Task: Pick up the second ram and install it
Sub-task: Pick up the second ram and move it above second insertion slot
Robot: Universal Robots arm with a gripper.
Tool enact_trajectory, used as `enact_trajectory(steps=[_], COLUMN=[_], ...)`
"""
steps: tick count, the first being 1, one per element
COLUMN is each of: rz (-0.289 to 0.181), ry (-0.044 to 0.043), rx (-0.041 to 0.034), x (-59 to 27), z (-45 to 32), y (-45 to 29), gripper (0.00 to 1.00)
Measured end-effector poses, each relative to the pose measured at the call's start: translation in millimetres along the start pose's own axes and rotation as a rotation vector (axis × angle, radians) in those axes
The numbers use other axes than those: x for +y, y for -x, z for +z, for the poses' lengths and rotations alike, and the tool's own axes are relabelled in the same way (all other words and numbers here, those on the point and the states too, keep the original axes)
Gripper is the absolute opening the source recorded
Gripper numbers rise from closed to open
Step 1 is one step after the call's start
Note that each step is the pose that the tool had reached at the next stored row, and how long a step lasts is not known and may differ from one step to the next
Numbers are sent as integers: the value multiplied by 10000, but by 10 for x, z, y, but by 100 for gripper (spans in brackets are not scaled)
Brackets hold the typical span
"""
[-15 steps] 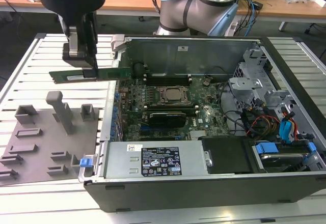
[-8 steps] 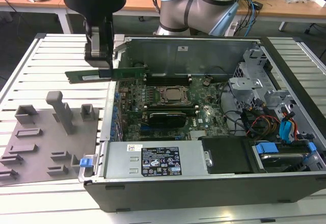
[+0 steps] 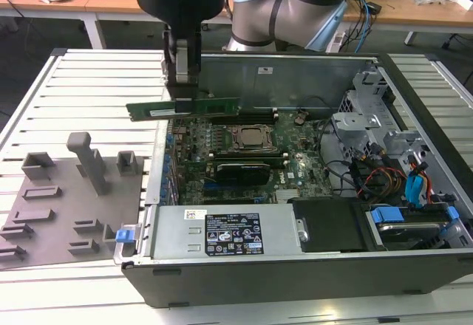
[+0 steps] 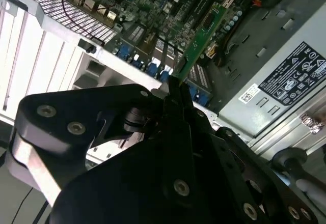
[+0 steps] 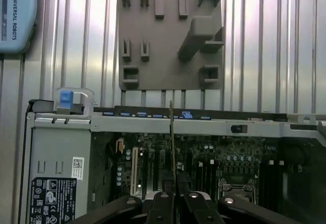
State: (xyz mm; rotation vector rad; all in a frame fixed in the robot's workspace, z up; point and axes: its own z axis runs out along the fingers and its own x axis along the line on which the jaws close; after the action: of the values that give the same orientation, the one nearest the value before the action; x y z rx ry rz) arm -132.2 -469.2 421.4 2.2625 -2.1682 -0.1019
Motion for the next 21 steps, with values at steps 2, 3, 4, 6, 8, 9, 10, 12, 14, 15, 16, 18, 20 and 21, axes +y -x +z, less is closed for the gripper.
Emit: enact_trajectory(steps=[2, 3, 4, 6, 8, 9, 10, 12, 14, 15, 16, 18, 20, 21], rz=[0, 0, -1, 0, 0, -1, -1, 0, 0, -1, 0, 0, 1, 0], ry=[2, 3, 3, 4, 6, 8, 9, 10, 11, 13, 16, 18, 20, 22], rx=[1, 1, 0, 0, 0, 1, 0, 1, 0, 0, 0, -1, 0, 0], x=[-44, -81, -103, -162, -222, -263, -312, -358, -419, -470, -552, -627, -689, -729], z=[-2, -3, -4, -6, -8, -11, -12, -14, -17, -19, -22, -25, -28, -29], y=[-2, -3, -4, -6, -9, -10, -12, -14, -16, -18, -21, -24, -26, -28], gripper=[13, 13, 13, 13, 13, 13, 13, 13, 13, 13, 13, 13, 13, 13])
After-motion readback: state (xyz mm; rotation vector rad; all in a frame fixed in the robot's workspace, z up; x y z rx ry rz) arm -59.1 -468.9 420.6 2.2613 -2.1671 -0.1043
